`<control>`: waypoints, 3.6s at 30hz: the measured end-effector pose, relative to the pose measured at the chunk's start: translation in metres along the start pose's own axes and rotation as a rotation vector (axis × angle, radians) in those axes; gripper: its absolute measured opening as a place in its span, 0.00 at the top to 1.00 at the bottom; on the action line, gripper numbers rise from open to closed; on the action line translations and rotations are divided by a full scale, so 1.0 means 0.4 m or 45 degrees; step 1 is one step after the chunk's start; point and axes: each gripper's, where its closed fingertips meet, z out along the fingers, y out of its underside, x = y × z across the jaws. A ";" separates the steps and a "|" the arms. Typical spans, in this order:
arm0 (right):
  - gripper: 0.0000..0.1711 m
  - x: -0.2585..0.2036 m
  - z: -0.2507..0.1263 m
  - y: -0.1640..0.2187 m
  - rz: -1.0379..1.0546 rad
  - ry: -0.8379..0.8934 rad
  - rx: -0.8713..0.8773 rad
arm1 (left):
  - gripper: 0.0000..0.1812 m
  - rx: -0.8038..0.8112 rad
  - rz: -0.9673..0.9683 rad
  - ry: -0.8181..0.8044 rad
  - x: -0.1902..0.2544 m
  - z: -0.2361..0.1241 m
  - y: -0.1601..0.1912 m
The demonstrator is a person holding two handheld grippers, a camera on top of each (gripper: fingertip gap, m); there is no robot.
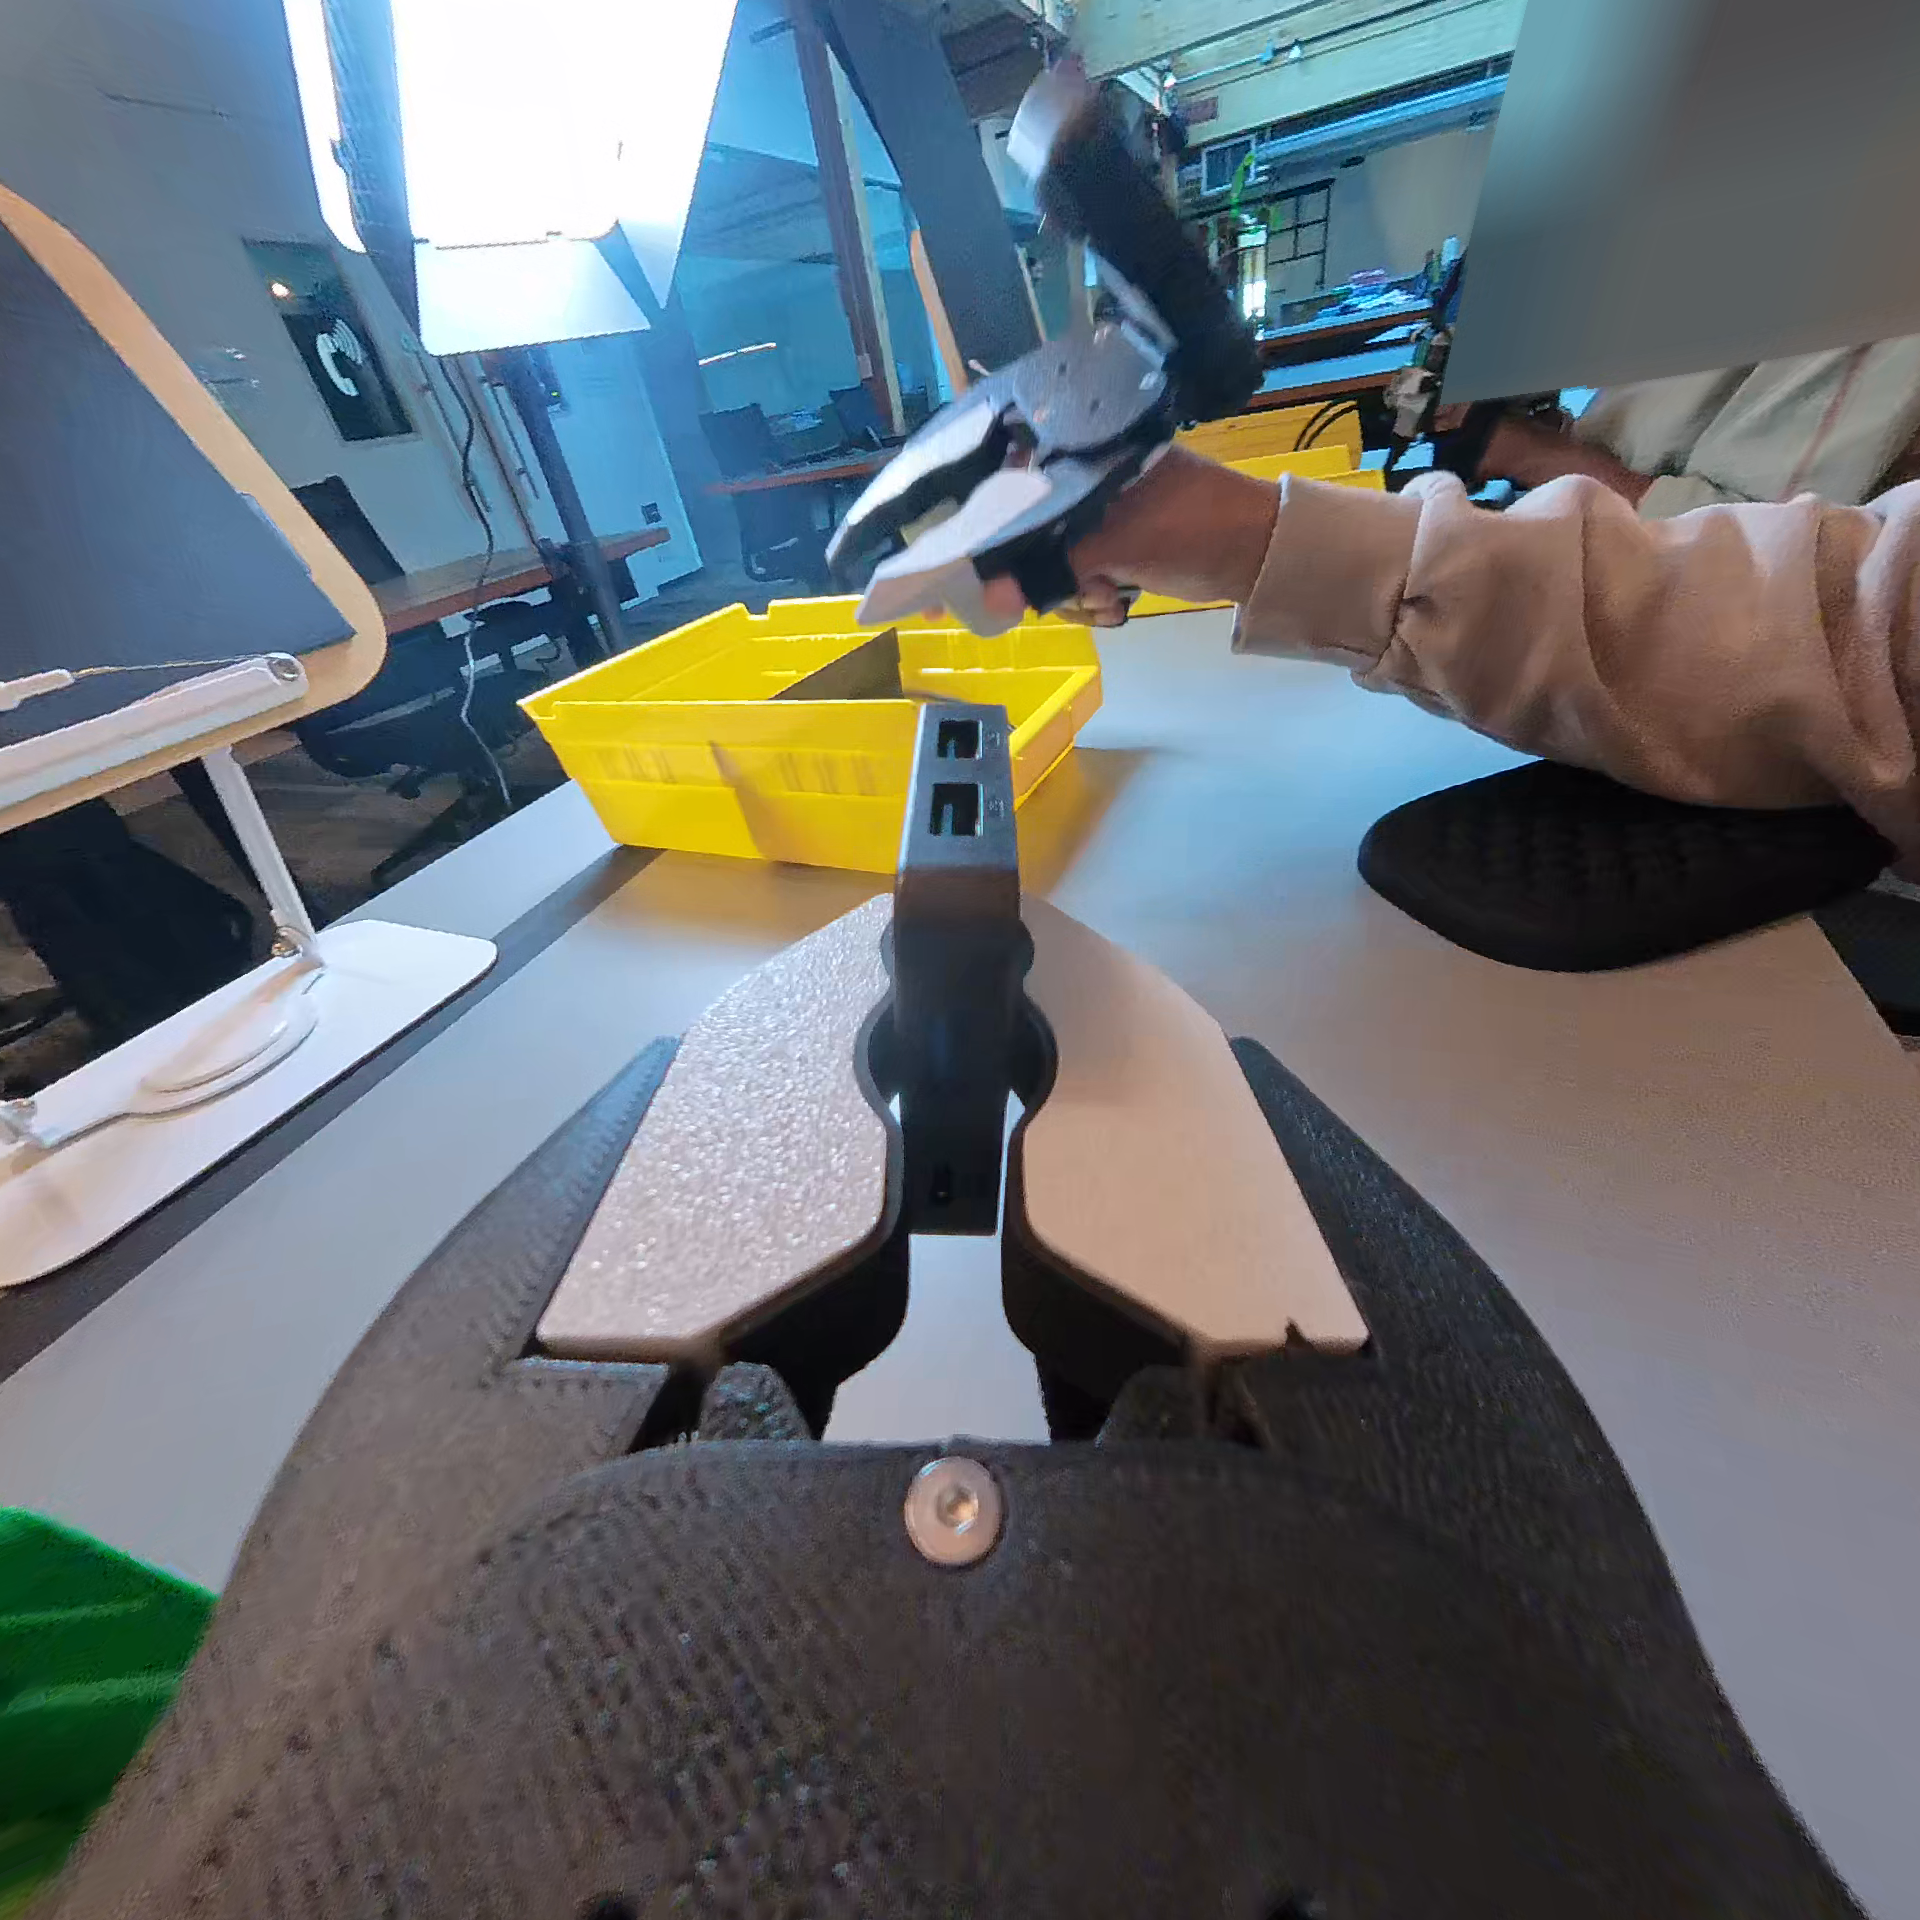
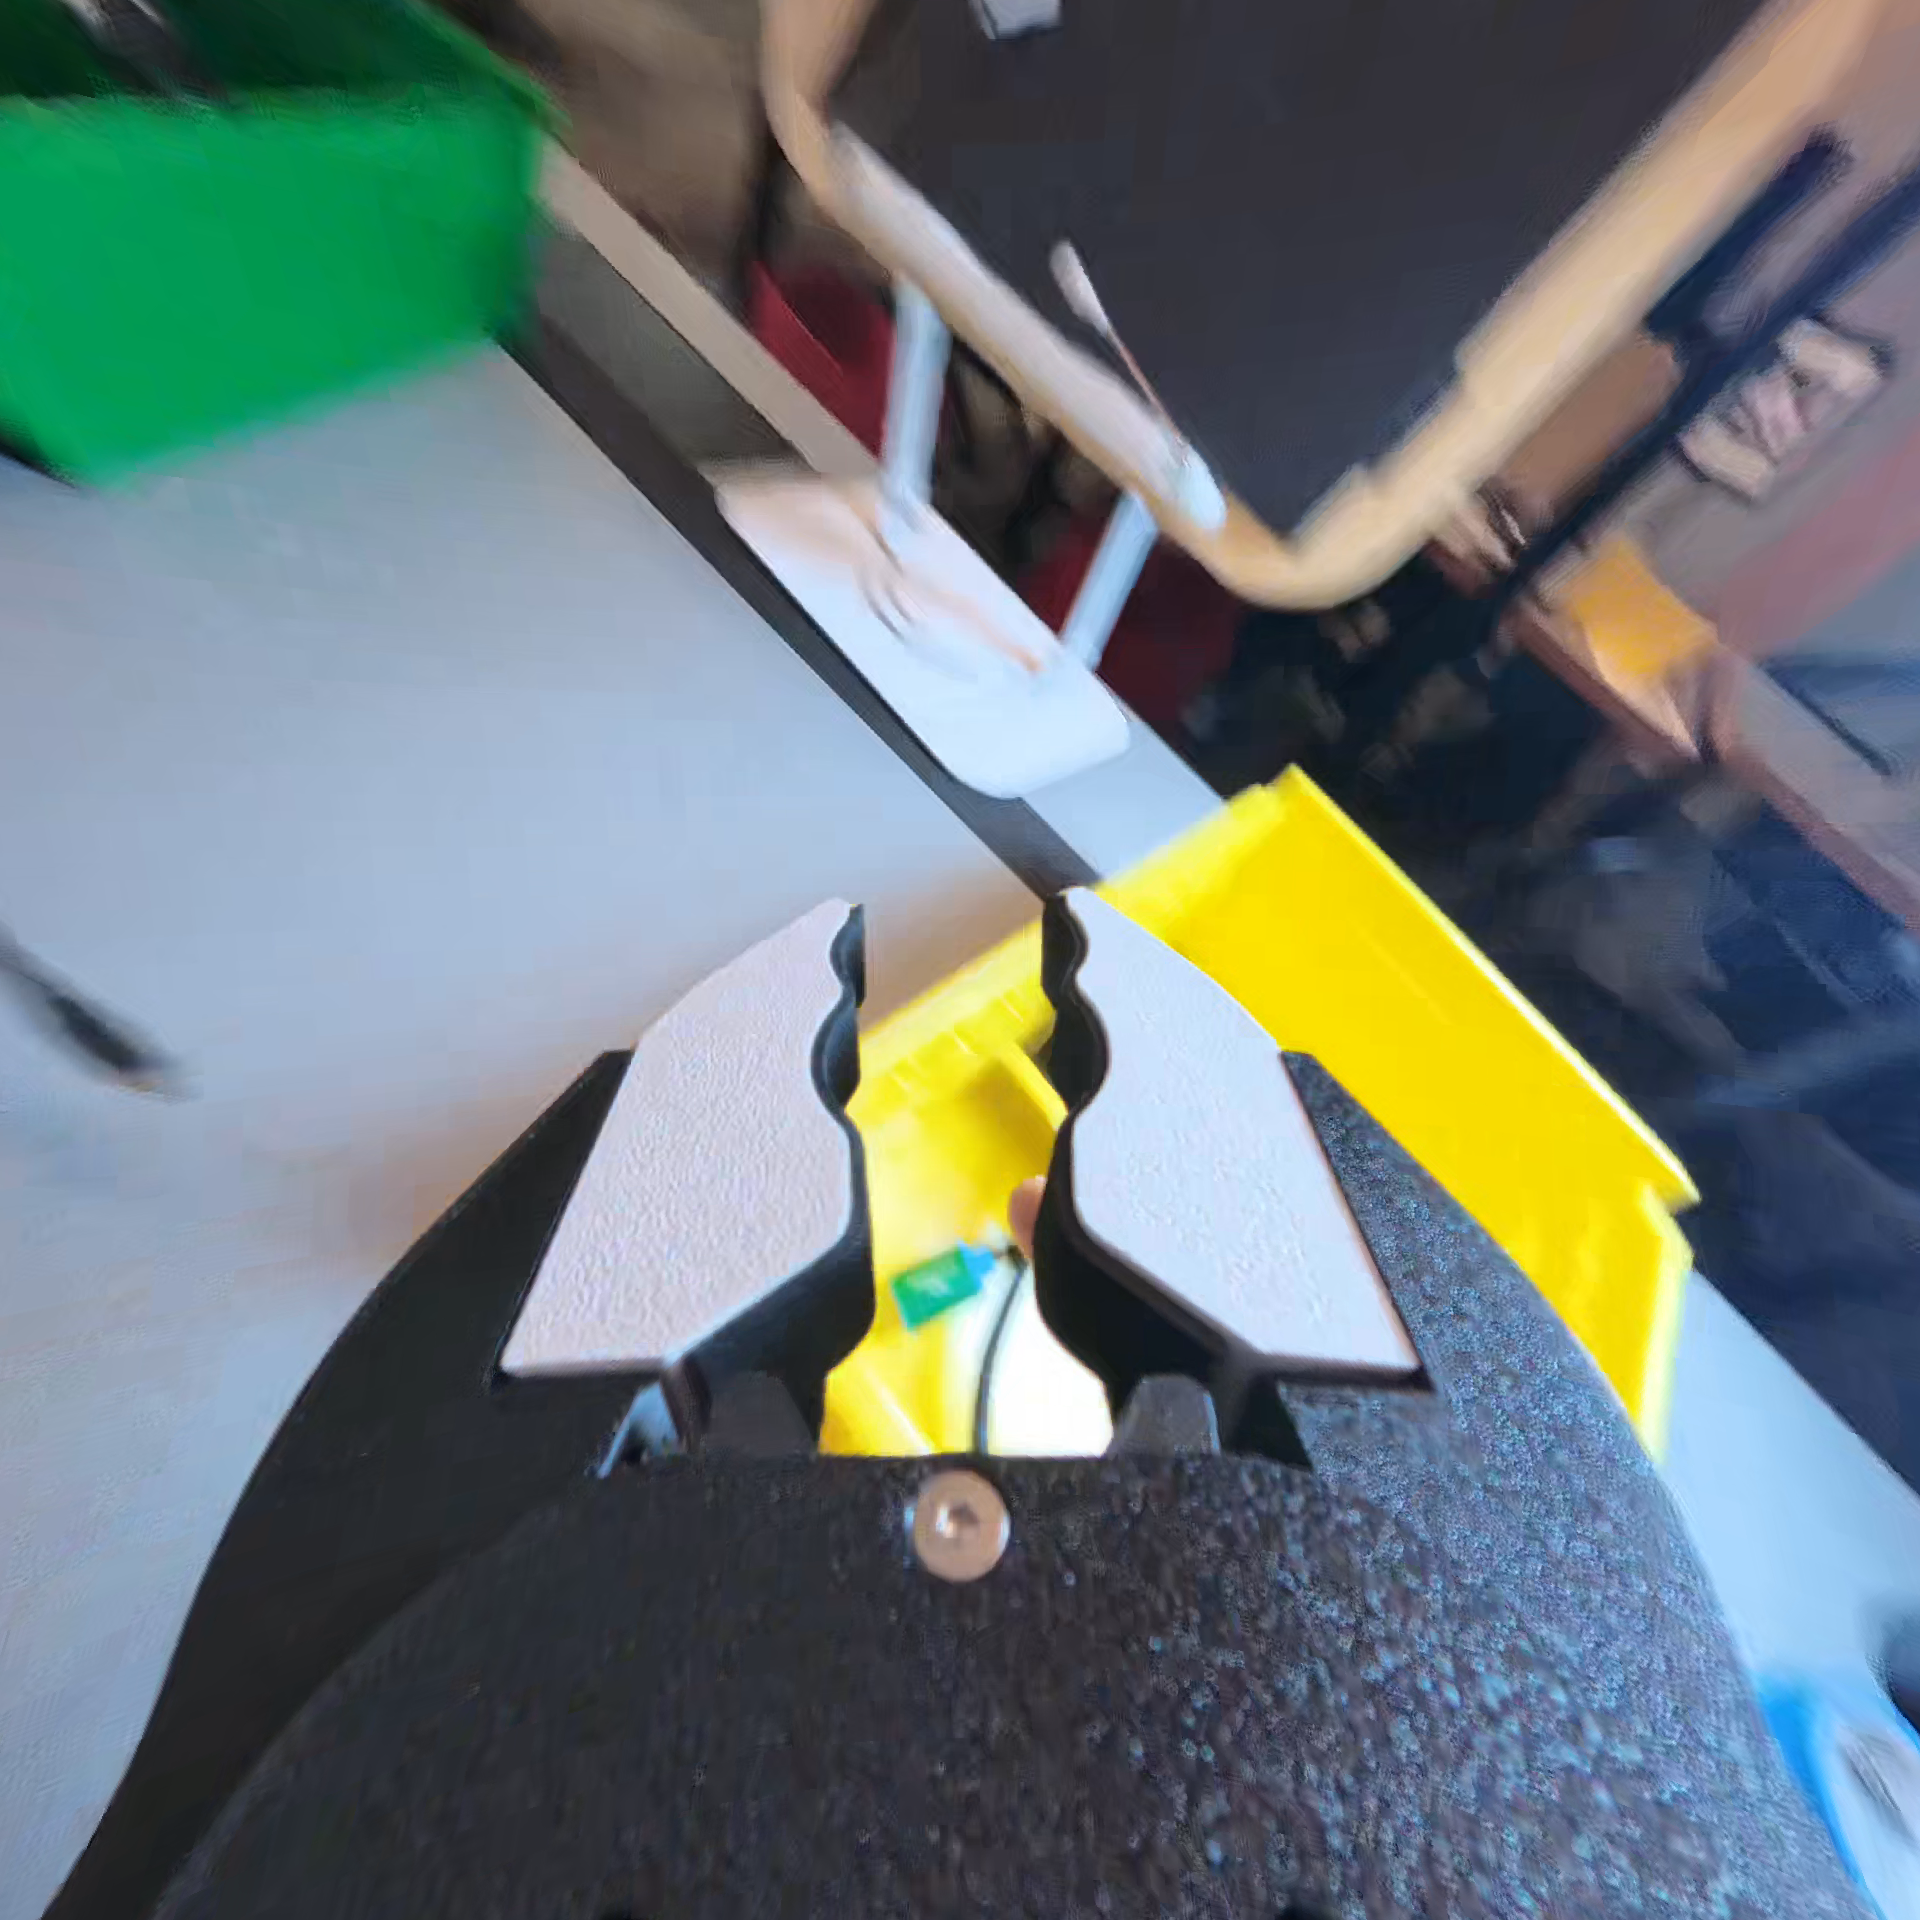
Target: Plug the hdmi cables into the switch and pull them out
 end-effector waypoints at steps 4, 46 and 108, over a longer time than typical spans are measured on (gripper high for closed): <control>0.80 -0.271 -0.082 -0.187 -0.144 -0.492 0.346 | 0.92 0.017 -0.010 0.084 0.031 0.010 0.002; 0.83 0.348 0.222 0.140 -0.022 0.047 -0.334 | 1.00 -0.229 0.052 -0.349 -0.142 -0.167 0.095; 0.81 -0.332 -0.132 -0.215 0.054 -0.381 0.467 | 0.89 -0.809 0.775 -0.585 -0.509 -0.391 -0.292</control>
